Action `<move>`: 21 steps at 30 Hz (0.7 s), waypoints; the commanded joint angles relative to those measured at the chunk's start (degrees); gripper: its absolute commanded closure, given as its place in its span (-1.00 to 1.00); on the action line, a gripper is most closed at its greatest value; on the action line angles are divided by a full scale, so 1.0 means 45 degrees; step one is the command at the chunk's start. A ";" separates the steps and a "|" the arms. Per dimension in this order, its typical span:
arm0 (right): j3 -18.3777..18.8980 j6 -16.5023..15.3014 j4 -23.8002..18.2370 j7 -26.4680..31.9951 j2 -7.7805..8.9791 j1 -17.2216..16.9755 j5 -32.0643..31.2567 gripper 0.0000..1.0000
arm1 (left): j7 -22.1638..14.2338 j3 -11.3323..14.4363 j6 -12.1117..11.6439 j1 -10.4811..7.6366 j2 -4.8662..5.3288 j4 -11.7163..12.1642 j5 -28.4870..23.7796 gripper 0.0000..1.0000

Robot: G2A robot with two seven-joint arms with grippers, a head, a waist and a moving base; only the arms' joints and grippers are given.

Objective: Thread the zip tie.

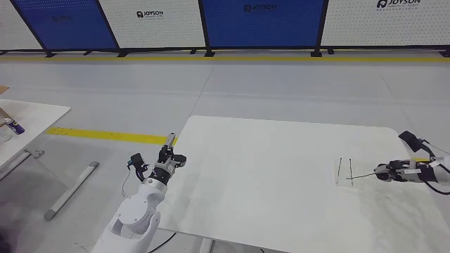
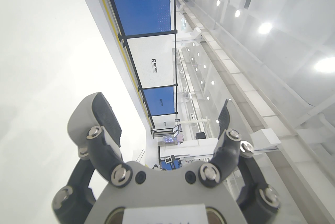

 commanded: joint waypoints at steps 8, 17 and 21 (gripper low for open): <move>0.1371 -0.0429 -0.4173 0.0076 0.0903 -0.2474 0.2757 1.00 | 0.0000 0.0000 0.0000 0.0000 0.0000 0.0000 0.0000 -1.00; 0.1566 -0.0429 -0.6996 0.0076 0.1394 -0.4053 0.3850 1.00 | 0.0000 0.0000 0.0000 0.0000 0.0000 0.0000 0.0000 -1.00; 0.1566 -0.0429 -0.6996 0.0076 0.1394 -0.4053 0.3850 1.00 | 0.0000 0.0000 0.0000 0.0000 0.0000 0.0000 0.0000 -1.00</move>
